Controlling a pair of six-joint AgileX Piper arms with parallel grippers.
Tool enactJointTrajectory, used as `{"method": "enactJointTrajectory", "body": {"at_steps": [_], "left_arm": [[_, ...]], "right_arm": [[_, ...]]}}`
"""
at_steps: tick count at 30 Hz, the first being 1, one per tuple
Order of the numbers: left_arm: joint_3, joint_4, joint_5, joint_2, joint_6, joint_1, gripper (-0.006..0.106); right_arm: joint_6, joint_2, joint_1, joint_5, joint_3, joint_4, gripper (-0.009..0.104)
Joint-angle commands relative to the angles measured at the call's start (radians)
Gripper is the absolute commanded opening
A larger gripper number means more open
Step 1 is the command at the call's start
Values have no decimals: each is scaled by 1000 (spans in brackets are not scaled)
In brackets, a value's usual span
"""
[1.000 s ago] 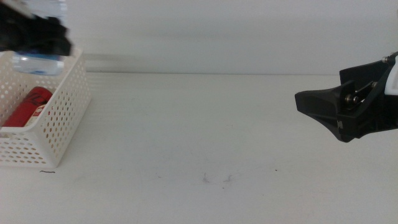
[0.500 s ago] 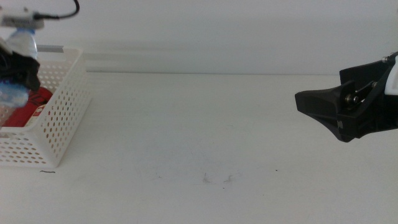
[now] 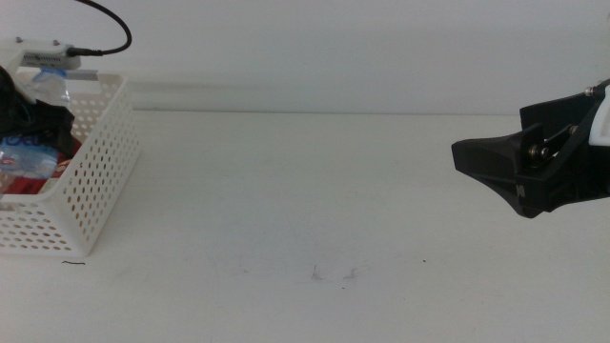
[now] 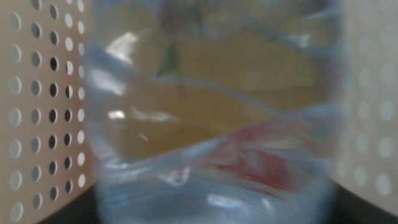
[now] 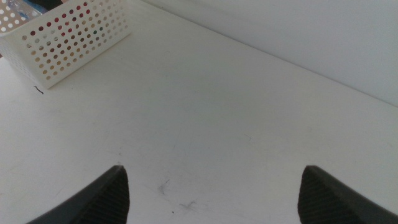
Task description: Use arms to grab the bottles and put them into the dustbin to the left of the table.
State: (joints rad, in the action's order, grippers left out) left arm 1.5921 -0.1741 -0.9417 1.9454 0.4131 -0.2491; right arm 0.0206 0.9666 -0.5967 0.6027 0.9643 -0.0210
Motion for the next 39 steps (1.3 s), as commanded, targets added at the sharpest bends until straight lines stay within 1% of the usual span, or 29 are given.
{"method": "enactJointTrajectory", "body": {"at_steps": [1,2,7,9,12,14,19,24,28,33,37,39], "left_arm": [[16,-37,4,-28,-23,0,88],[16,-39,-11,-37,-26,0,94],[12,-48,-108,-128,-26,1,94],[12,-83,-155,-191,-26,1,94],[-9,-162,-199,-316,-24,3,94],[-52,-181,-193,-410,-21,15,94],[-190,-159,-93,-699,-28,86,94],[-380,-153,160,-1005,-46,246,94],[-495,-124,277,-1185,-59,350,94],[-575,-111,277,-1343,-79,367,94],[-583,-102,283,-1384,-79,367,94],[-583,-74,312,-1390,-79,367,94]], "right_arm": [[3,-5,-2,-2,-4,9,75],[3,-5,-2,-2,-4,9,75],[3,-5,-2,-2,-4,9,75],[3,-5,-2,-2,-4,9,75],[3,-5,-2,-2,-4,9,75],[3,-5,-2,-2,-4,9,75],[3,-5,-2,-2,-4,9,75],[3,-5,-2,-2,-4,9,75],[3,-5,-2,-2,-4,9,75],[3,-5,-2,-2,-4,9,75],[3,-5,-2,-2,-4,9,75],[3,-5,-2,-2,-4,9,75]]}}
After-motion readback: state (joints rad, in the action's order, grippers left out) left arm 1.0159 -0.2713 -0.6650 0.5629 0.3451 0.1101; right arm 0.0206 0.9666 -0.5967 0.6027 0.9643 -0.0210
